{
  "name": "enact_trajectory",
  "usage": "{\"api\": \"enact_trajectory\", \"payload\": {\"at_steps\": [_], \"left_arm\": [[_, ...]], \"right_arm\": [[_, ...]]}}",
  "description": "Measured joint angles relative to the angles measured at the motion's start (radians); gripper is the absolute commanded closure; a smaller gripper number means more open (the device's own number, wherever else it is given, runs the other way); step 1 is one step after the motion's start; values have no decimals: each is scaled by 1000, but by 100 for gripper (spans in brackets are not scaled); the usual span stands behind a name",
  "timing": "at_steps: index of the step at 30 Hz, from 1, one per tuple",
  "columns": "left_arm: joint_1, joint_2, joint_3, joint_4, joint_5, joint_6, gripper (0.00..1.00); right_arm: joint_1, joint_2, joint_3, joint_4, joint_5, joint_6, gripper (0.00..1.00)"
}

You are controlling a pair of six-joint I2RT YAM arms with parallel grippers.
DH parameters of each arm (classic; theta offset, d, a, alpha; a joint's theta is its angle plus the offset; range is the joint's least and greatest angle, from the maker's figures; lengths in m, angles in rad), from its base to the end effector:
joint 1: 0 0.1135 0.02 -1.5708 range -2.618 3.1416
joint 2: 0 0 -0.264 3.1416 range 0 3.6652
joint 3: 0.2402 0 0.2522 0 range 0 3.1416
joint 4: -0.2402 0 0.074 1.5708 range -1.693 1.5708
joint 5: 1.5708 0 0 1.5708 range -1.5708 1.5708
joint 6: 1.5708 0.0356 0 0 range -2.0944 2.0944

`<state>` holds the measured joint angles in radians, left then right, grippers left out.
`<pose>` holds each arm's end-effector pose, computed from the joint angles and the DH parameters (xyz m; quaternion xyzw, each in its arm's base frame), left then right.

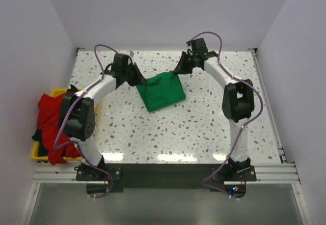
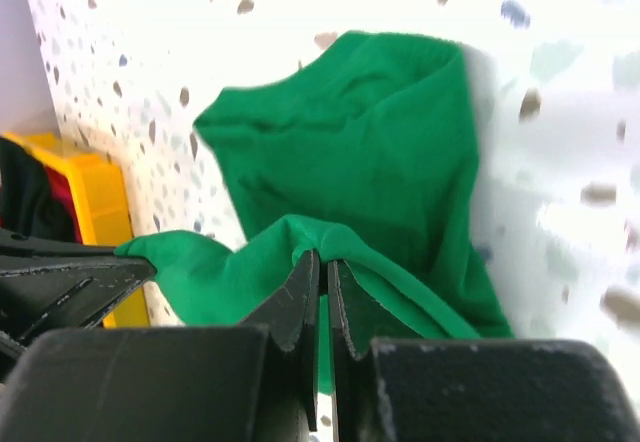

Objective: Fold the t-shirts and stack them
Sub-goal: Fold the tshirt

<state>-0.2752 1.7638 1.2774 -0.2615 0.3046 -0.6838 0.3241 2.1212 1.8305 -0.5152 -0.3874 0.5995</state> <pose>0.3766 -0.1174 0.2377 -0.1244 0.8994 -0.3057 0.2866 0.4545 0.1669 0.2486 0.0538 0.9116 0.3230 0.2483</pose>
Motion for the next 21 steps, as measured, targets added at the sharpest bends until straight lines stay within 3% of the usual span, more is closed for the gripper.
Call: {"api": "enact_trajectory", "payload": {"at_steps": [5,8,21], "left_arm": [[85,118,48,48,20,-2,100],[125,149,48,68,30,-3,100],[144,218,40,117,27,-3,100]], "right_arm": [[-31,264,320,-59,-47,4,100],[-37,354,426,-51,-87,25,98],[0,424,429,135,-132,127,100]]}}
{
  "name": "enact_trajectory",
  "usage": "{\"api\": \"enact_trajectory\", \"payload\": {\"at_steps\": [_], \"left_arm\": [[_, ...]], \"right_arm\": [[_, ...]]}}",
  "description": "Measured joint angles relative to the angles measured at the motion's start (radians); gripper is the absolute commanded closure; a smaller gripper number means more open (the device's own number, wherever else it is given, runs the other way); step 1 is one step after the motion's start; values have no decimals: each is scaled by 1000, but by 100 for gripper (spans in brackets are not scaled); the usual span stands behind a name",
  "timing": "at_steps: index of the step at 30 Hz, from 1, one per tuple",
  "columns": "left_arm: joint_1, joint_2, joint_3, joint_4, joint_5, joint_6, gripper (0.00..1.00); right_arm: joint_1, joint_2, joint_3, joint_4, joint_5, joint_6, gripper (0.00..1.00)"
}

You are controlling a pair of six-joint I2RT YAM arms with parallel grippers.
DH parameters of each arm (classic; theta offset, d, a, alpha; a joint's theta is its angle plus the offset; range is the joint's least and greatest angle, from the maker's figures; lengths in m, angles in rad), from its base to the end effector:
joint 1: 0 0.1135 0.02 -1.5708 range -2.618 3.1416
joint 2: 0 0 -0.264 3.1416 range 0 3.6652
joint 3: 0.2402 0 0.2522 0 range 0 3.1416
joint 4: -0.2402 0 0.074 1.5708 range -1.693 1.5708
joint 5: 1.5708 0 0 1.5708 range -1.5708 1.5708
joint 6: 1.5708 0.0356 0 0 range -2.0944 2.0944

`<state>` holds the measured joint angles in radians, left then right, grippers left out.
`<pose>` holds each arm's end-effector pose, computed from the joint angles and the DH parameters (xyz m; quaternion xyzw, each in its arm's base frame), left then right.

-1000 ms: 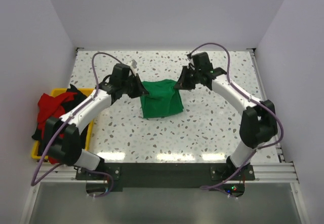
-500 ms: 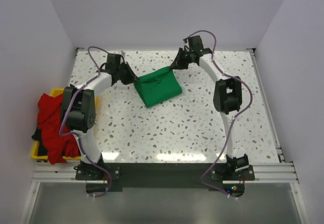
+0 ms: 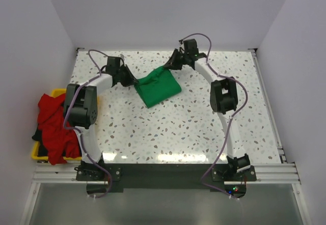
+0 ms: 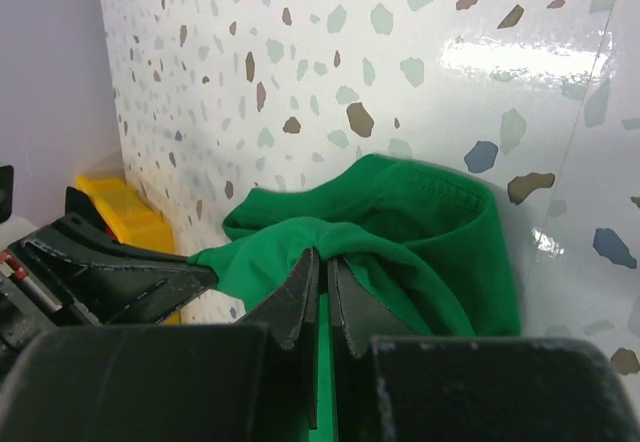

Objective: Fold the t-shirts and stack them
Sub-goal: Fold the tshirt

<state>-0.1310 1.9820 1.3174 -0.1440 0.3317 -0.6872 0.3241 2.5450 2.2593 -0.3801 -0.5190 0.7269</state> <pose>0.4245 -0.0676 0.1738 -0.1923 0.8972 -0.2865 0.2756 0.5374 0.1992 0.1855 0.0640 0.8741 0.4116 0.2498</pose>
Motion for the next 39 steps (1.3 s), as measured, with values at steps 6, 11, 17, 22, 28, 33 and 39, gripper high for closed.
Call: {"api": "enact_trajectory", "payload": {"at_steps": [6,11,17,22,28,33,39], "left_arm": [[20,0,0,2,-1,0,100],[40,-1,0,2,-1,0,100],[70,-23,-22,22,6,0,100],[94,-28,-24,25,6,1,62],[117,-67,-51,26,-9,0,44],[119,-151,-106,45,-32,-15,46],[116,-264,-211,71,-39,-58,47]], "right_arm": [[5,3,-7,43,2,8,99],[5,4,0,62,2,13,96],[11,19,15,105,-6,22,74],[7,47,37,122,-5,19,49],[0,30,13,114,10,-24,44],[13,-131,-204,87,97,-111,48],[117,-383,-467,74,297,-229,59]]}}
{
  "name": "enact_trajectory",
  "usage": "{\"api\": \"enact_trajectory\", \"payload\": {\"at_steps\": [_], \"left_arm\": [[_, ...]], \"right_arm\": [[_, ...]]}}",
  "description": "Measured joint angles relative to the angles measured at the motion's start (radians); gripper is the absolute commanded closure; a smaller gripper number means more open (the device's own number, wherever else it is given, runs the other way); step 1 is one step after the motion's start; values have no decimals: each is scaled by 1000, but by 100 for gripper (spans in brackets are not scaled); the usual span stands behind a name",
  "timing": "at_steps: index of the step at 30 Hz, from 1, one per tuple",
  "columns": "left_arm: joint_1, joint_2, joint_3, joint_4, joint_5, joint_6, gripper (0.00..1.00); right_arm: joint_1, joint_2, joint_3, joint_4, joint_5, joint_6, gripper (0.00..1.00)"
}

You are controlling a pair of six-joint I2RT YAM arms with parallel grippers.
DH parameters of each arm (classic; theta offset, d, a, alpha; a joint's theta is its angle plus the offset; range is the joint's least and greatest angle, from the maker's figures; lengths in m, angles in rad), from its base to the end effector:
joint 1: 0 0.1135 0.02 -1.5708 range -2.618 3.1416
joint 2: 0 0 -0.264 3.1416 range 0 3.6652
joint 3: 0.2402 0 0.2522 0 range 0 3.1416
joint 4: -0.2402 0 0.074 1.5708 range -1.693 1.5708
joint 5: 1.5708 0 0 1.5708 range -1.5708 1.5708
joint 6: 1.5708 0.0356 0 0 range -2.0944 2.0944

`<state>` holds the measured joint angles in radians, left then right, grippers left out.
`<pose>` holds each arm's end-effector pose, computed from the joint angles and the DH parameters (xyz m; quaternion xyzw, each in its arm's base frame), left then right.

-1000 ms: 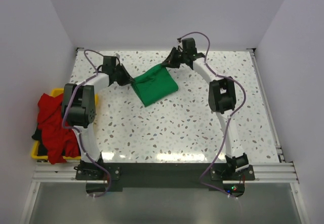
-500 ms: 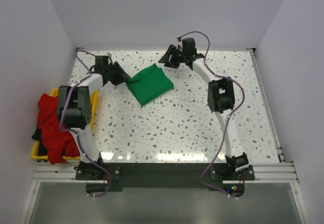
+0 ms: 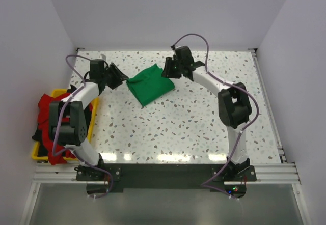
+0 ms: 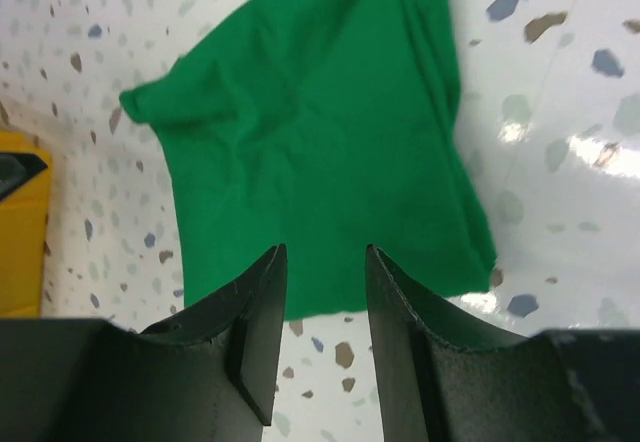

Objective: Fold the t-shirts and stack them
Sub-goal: Fold the tshirt

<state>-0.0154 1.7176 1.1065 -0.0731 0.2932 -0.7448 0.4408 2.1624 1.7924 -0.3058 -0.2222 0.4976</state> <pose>0.3772 -0.0161 0.2149 -0.2602 0.8572 -0.2800 0.3451 0.4508 0.2213 0.2320 -0.0225 0.8970 0.2836 0.3384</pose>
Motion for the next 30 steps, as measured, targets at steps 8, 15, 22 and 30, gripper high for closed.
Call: {"api": "enact_trajectory", "payload": {"at_steps": [8,15,22,30], "left_arm": [[-18,-100,-57,3,8,-7,48],[-19,-116,-57,1,13,-3,49],[-19,-117,-66,-1,29,-3,50],[-34,-157,-145,-3,31,-3,50]], "right_arm": [[187,-38,-68,-15,198,-132,60],[213,165,82,-97,283,-193,48],[230,259,249,-190,325,-251,34],[269,134,31,-149,390,-255,32]]}}
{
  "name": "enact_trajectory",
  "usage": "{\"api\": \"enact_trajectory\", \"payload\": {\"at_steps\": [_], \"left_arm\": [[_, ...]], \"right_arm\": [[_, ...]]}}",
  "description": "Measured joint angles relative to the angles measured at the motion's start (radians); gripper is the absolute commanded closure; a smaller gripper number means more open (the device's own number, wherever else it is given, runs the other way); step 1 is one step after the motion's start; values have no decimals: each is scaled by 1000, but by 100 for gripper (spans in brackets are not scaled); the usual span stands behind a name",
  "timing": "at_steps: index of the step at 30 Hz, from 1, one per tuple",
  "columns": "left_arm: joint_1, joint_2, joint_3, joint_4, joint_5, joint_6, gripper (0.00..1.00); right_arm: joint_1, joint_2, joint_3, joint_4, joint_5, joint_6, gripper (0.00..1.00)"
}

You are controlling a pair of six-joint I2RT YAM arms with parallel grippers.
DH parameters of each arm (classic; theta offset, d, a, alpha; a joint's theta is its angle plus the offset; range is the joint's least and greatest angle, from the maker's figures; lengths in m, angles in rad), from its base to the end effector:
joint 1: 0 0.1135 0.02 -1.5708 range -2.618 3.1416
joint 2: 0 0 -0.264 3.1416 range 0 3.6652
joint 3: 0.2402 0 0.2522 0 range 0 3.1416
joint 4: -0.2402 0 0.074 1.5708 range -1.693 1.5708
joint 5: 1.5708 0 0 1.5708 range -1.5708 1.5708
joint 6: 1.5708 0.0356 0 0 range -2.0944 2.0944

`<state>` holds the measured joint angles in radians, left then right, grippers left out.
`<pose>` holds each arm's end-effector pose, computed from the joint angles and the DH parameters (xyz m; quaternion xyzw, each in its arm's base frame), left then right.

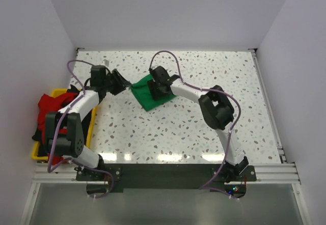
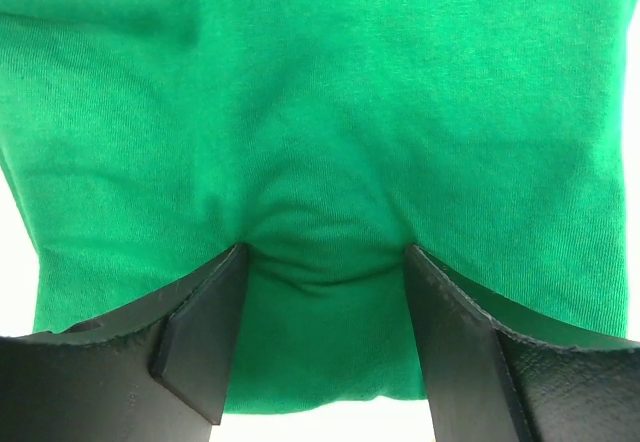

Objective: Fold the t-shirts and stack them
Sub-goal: Fold the tshirt

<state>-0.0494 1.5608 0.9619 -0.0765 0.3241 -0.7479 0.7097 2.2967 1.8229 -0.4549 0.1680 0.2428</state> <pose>0.3366 -0.0280 0.2216 -0.2388 0.8598 -0.2999 0.3373 0.3877 0.3252 0.1652 -0.1930 0.9260 0.0734 0.3160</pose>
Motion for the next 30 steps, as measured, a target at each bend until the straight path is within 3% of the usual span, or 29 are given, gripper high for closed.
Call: {"api": "enact_trajectory", "payload": {"at_steps": [11,17,26,30], "left_arm": [[-179,-132,-198,24,-44,-2,51],[-290,-138,-261,43,-49,-19,62],[-399,-167,-261,82,-63,-42,76],[-432,-185,-255,81,-75,-45,83]], "right_arm": [[94,-404,-608,107,13,100,32],[130,-606,-838,126,-49,200,31],[121,-772,-850,86,-73,282,32],[61,-788,-820,119,-116,290,35]]}}
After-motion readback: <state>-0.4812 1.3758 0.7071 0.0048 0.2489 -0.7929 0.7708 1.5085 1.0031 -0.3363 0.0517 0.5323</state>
